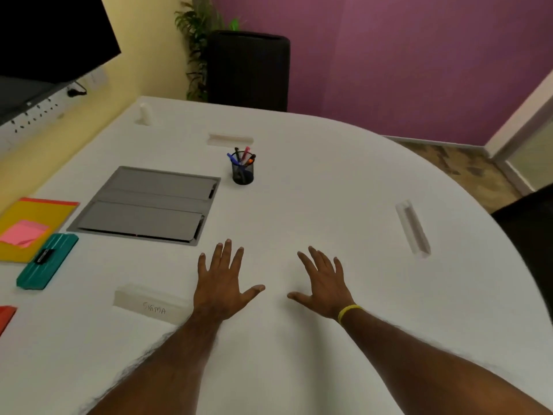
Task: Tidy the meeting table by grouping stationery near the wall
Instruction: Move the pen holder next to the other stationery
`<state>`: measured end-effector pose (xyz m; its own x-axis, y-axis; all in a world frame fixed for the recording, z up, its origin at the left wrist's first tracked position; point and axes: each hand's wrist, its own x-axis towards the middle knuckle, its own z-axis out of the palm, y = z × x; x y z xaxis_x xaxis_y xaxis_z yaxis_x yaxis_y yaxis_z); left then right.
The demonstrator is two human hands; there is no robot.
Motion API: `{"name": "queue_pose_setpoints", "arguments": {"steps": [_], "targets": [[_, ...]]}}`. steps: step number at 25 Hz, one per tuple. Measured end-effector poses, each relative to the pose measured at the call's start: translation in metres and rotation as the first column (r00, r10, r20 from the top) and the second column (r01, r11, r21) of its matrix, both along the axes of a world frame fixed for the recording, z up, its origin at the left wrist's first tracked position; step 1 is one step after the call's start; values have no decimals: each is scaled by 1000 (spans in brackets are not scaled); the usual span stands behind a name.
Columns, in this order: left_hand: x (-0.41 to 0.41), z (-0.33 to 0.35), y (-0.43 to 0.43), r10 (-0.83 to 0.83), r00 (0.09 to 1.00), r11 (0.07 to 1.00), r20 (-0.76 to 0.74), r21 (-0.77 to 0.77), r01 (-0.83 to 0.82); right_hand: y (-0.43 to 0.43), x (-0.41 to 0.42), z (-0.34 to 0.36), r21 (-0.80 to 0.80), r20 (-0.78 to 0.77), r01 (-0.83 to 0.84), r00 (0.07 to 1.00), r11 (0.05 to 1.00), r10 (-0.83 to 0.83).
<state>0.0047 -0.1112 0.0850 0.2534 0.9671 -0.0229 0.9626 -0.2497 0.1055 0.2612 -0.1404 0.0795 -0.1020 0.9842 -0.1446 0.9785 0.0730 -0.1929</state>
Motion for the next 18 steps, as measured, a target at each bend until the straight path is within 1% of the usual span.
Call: {"name": "queue_pose_setpoints", "arguments": {"steps": [4, 9, 12, 15, 18], "targets": [[4, -49, 38, 95, 995, 995, 8, -29, -94, 64, -2, -48, -10, -42, -29, 999, 1000, 29], [0, -94, 94, 129, 991, 986, -32, -97, -132, 135, -4, -82, -31, -119, -25, 993, 999, 21], [-7, -101, 137, 151, 988, 987, -6, -60, -151, 195, -16, -88, -12, -198, -1, 980, 1000, -2], [-16, -99, 185, 157, 987, 988, -21, 8, -156, 262, -39, -85, 57, -350, 41, 937, 998, -18], [-33, -99, 225, 153, 986, 988, -70, 41, -150, 324, -67, -83, 44, -558, 156, 823, 987, -106]]}}
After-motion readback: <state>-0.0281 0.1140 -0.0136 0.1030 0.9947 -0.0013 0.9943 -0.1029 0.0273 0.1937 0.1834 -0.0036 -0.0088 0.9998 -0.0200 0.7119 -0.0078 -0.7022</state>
